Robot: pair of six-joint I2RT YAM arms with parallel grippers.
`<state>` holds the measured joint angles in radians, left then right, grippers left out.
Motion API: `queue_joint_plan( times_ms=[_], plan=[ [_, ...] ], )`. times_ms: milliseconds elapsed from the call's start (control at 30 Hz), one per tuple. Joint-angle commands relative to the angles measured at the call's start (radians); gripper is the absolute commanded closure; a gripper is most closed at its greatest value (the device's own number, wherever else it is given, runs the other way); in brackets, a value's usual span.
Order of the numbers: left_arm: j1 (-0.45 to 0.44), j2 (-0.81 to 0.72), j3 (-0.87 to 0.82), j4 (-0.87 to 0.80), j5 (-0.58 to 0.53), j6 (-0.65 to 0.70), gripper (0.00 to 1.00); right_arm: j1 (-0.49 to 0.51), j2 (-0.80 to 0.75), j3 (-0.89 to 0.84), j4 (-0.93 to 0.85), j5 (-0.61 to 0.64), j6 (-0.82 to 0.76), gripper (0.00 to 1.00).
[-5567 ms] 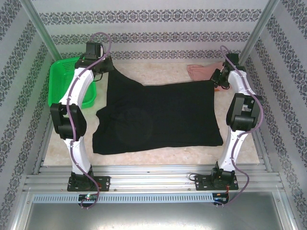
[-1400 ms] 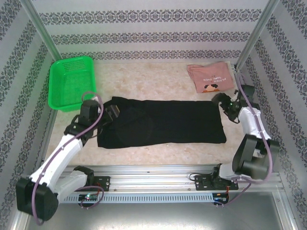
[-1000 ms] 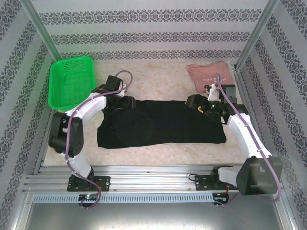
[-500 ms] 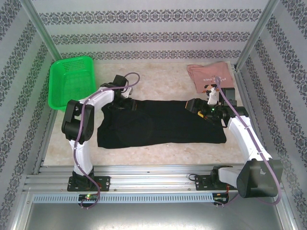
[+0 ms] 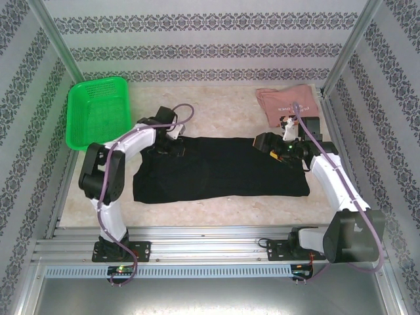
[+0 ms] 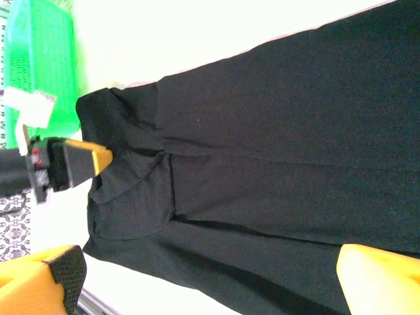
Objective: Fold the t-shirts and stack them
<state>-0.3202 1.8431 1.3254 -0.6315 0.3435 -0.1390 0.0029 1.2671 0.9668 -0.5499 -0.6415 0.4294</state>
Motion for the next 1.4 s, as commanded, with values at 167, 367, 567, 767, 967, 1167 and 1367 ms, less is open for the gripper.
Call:
queue_joint_plan(
  times_ms=[167,367,567,767,967,1167,1367],
  plan=[
    [-0.110,-0.182,-0.231,0.130,-0.014,-0.128,0.86,0.003,0.055,0.053,0.016,0.024,-0.014,0.02],
    [-0.187,-0.243,-0.375,0.218,-0.013,-0.243,0.74,0.003,0.076,0.053,0.018,0.028,-0.013,0.02],
    [-0.217,-0.350,-0.407,0.248,-0.008,-0.328,0.44,0.003,0.104,0.066,0.004,0.061,-0.013,0.02],
    [-0.200,-0.480,-0.338,0.309,-0.061,-0.422,0.28,0.012,0.180,0.117,0.019,0.080,0.029,0.02],
    [-0.183,-0.247,-0.209,0.320,-0.079,-0.502,0.34,0.062,0.322,0.220,0.015,0.160,0.025,0.02],
    [-0.178,-0.217,-0.300,0.196,-0.328,-0.748,0.37,0.115,0.518,0.331,-0.099,0.348,-0.008,0.02],
    [-0.156,-0.231,-0.435,0.175,-0.414,-0.877,0.36,0.112,0.575,0.245,-0.104,0.442,0.029,0.02]
  ],
)
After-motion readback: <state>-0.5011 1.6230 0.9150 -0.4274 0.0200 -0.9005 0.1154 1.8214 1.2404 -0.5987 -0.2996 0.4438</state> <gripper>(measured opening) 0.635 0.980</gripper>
